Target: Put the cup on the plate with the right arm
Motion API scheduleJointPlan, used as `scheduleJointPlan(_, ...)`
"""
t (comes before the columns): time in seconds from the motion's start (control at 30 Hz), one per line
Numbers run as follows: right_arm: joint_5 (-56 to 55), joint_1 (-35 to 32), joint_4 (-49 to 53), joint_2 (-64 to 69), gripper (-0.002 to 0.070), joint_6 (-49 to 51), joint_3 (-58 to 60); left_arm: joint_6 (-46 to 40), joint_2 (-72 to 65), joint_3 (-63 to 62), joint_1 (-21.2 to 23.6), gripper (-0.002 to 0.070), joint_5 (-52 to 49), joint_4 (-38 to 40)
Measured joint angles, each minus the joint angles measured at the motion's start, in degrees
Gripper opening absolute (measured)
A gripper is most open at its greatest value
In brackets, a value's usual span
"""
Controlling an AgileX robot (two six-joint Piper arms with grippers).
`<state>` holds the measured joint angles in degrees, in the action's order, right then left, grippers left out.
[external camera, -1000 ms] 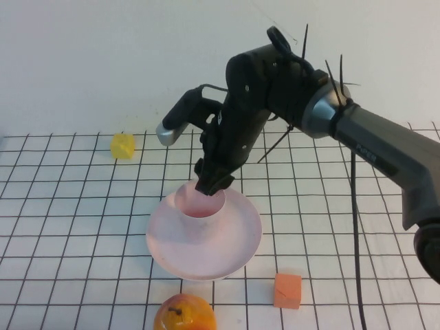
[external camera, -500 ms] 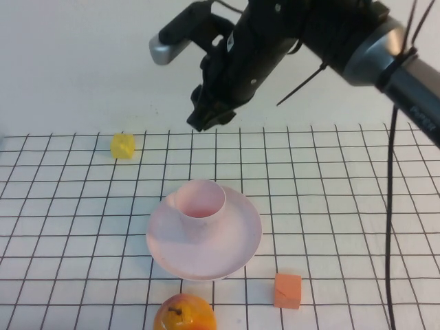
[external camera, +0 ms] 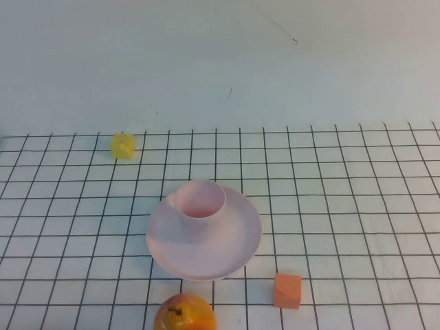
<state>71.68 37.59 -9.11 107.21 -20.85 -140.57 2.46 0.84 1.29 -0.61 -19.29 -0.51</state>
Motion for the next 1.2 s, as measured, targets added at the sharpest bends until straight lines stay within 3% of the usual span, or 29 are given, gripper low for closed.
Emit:
scheduleJointPlan(0.4, 0.0, 0.0, -5.0, -1.0, -0.0001, -1.0, -0.3, 0.0, 0.0, 0.0, 0.0, -0.0003, 0.0, 0.0)
scheduleJointPlan(0.63, 0.0, 0.0, 2.3, -1.3, -0.0001, -2.1, 3.9, 0.0, 0.0, 0.0, 0.0, -0.0003, 0.0, 0.0)
scheduleJointPlan(0.87, -0.4, -0.1, 1.4, -13.4, -0.0001, 0.0, 21.8, 0.0, 0.0, 0.0, 0.0, -0.0003, 0.0, 0.0)
scheduleJointPlan(1.2, -18.6, -0.1, 1.0, -37.4, -0.0001, -1.7, 58.7, 0.0, 0.0, 0.0, 0.0, -0.0003, 0.0, 0.0)
